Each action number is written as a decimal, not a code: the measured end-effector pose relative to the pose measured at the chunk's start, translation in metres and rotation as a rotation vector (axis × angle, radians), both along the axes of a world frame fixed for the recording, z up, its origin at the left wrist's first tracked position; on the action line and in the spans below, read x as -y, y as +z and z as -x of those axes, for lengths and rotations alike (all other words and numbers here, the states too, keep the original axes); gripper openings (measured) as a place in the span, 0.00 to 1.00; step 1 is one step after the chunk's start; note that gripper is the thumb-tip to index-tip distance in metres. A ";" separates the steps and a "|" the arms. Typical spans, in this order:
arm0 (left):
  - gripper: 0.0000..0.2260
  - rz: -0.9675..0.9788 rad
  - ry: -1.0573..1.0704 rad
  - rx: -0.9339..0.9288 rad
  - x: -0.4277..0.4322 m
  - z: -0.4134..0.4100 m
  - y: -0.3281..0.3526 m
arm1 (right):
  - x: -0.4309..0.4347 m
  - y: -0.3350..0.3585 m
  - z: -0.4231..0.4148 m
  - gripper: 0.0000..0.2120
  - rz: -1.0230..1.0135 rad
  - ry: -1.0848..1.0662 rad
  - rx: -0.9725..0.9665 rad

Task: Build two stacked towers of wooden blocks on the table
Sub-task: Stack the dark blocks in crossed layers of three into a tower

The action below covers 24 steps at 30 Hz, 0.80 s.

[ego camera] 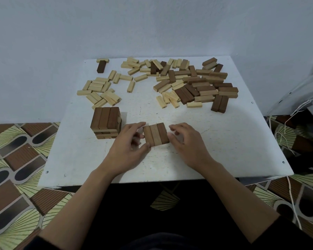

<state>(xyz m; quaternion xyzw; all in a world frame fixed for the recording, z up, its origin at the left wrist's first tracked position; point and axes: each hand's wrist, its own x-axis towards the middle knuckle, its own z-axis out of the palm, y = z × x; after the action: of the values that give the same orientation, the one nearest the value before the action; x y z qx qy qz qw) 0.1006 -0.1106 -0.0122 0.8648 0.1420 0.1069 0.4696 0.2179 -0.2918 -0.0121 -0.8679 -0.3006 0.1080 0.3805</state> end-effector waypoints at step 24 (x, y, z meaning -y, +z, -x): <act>0.26 -0.046 -0.032 0.036 -0.002 0.000 0.000 | -0.019 0.006 0.006 0.21 0.022 0.014 0.033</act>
<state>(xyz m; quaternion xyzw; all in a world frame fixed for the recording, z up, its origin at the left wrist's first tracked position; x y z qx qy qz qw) 0.1002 -0.1082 -0.0121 0.8755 0.1172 0.1184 0.4535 0.2120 -0.2729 -0.0063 -0.8716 -0.3119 0.0997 0.3648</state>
